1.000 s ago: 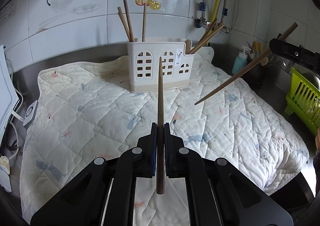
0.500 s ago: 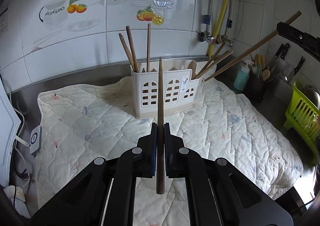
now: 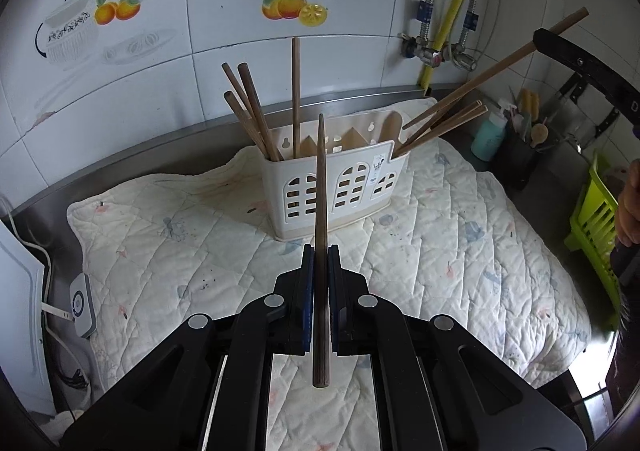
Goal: Organize utensils
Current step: 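Lower both chopsticks into the white holder while both grippers open to release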
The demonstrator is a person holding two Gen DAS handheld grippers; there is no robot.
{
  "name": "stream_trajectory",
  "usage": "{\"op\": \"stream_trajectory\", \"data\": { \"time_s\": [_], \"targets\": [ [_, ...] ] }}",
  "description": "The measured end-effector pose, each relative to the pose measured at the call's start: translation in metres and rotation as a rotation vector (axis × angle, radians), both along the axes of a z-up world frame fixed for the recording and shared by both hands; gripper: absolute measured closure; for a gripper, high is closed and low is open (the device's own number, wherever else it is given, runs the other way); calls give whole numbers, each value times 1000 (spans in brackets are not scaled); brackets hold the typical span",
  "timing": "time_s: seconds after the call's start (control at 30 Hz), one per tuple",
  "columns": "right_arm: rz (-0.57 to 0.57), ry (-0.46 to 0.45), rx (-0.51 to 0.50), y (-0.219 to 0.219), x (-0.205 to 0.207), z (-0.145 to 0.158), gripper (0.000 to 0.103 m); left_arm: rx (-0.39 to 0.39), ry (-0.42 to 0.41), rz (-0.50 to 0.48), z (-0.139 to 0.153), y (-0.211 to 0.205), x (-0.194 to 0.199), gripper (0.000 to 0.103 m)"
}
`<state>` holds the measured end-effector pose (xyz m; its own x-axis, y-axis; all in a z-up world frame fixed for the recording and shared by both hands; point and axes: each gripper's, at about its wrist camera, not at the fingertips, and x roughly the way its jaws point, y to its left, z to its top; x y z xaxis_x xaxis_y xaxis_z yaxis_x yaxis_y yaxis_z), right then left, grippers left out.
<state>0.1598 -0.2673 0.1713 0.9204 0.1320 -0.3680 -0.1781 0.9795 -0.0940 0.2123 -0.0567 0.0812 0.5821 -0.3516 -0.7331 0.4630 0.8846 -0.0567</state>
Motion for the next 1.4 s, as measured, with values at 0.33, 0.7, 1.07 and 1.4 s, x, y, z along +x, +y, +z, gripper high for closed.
{"op": "stream_trajectory", "data": {
  "time_s": [0.33, 0.7, 1.07, 1.4],
  "targets": [
    [-22, 55, -25, -5, 36, -12, 96, 55, 109, 3, 2, -1, 18, 98],
    [-26, 79, -9, -4, 56, -16, 96, 114, 171, -5, 10, -6, 33, 98],
    [-22, 66, 9, -1, 73, -13, 96, 143, 195, -8, 17, -14, 55, 98],
    [-3, 42, 29, 1, 73, -14, 93, 151, 169, -6, 28, -25, 67, 98]
  ]
}}
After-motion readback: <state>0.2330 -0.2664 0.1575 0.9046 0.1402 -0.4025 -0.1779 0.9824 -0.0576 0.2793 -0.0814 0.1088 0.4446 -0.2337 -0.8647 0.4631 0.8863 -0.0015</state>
